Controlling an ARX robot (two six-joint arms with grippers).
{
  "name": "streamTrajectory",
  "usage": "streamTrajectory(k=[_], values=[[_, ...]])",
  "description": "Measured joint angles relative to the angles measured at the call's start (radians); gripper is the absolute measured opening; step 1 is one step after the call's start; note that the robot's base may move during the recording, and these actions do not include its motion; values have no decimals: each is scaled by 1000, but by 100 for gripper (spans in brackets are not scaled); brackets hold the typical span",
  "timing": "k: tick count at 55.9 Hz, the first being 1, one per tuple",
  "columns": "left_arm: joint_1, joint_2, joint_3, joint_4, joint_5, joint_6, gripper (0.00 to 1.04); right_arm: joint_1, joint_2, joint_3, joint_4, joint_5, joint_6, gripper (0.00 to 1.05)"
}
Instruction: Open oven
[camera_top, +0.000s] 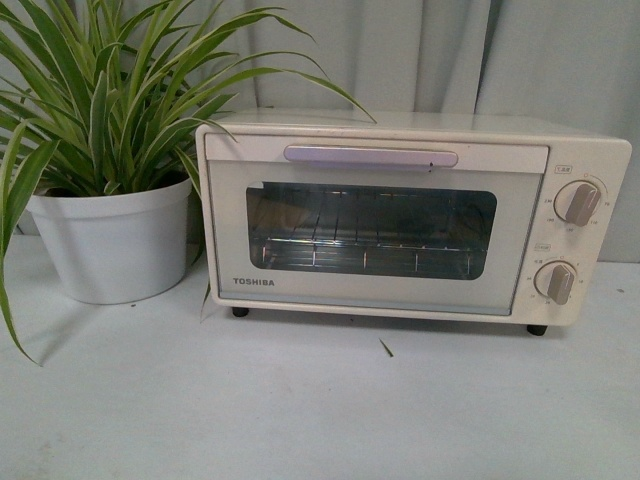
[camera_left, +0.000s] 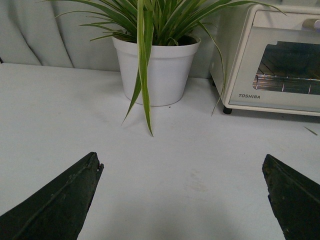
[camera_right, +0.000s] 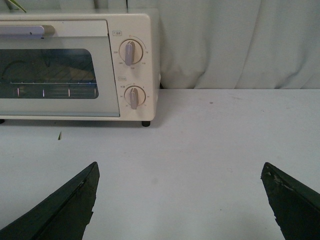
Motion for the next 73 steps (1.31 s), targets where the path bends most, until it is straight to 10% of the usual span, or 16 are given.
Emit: streamTrajectory(k=[44, 49, 73], values=[[0, 1, 0, -2, -6, 0, 98, 0, 0, 0, 0, 0, 0, 95], [-58, 108, 58, -155, -182, -144, 98, 0, 0, 0, 0, 0, 0, 95], [-370, 1210, 416, 347, -67, -884, 98, 0, 0, 0, 0, 0, 0, 95]])
